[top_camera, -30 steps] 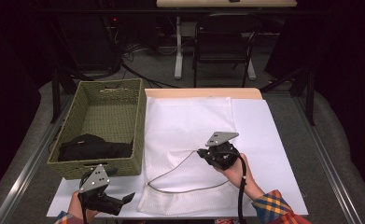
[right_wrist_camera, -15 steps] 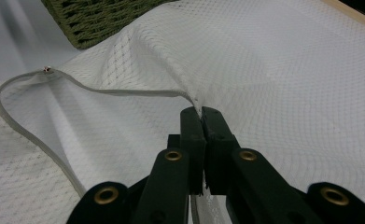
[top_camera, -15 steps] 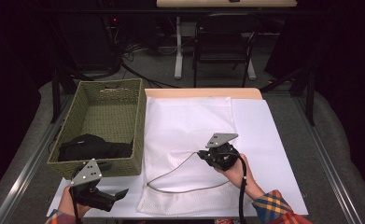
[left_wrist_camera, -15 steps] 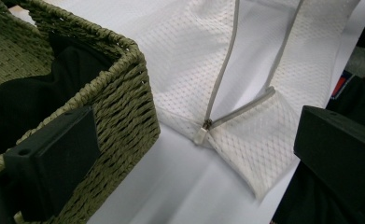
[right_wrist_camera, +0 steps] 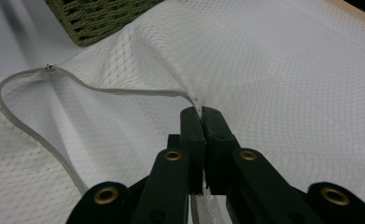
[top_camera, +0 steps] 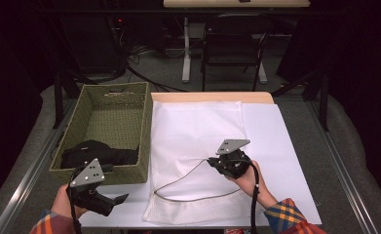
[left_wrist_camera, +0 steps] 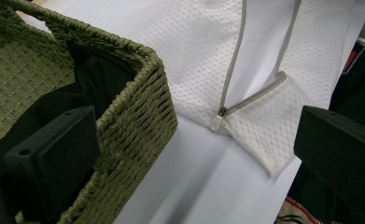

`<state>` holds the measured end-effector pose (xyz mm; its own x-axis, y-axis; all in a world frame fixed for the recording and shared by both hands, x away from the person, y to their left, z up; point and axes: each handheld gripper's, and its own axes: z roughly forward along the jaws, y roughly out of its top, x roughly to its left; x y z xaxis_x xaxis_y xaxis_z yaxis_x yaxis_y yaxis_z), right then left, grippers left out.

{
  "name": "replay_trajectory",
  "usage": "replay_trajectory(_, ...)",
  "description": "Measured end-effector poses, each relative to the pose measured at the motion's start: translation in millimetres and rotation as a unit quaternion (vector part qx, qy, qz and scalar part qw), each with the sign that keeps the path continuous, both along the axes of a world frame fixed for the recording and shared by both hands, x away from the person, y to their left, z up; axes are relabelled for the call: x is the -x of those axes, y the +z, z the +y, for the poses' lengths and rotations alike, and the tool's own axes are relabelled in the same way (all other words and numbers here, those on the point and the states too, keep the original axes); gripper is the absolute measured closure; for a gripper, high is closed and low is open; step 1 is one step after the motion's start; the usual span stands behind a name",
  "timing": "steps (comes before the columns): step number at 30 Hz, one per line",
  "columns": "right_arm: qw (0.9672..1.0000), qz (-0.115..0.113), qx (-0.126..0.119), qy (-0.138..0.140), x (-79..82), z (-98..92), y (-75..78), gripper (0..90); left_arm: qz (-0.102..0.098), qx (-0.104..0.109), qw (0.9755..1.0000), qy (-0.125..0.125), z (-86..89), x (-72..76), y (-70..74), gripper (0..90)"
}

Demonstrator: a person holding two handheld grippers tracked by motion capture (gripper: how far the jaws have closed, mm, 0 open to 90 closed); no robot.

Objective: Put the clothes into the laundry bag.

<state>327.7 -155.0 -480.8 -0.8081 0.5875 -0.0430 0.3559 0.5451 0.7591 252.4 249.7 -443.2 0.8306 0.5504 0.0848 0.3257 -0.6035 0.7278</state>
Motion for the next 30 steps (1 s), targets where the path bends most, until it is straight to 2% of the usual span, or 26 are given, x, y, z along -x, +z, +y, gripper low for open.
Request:
replay_trajectory(3,1.0,0.0,0.001,0.002,-0.2,0.1,-0.3,88.3,0.001,-0.014,0.9999,-0.007,0.7,-5.1,6.1,0.0)
replay_trajectory(5,1.0,0.0,0.002,0.002,0.0,0.2,-0.3,88.3,-0.006,-0.017,0.9998,-0.004,0.9,-6.5,8.4,0.0)
replay_trajectory(12,1.0,-0.001,0.003,0.002,0.8,0.1,0.1,88.3,-0.016,-0.036,0.9992,-0.003,5.1,-26.5,27.6,0.0)
replay_trajectory(23,1.0,-0.002,0.002,0.004,0.9,-0.5,0.1,88.2,0.005,-0.077,0.997,-0.011,11.3,-50.9,40.8,0.0)
replay_trajectory(30,1.0,-0.003,0.006,0.005,1.5,-0.9,0.1,88.2,0.011,-0.089,0.996,0.003,20.4,-69.0,47.2,0.0)
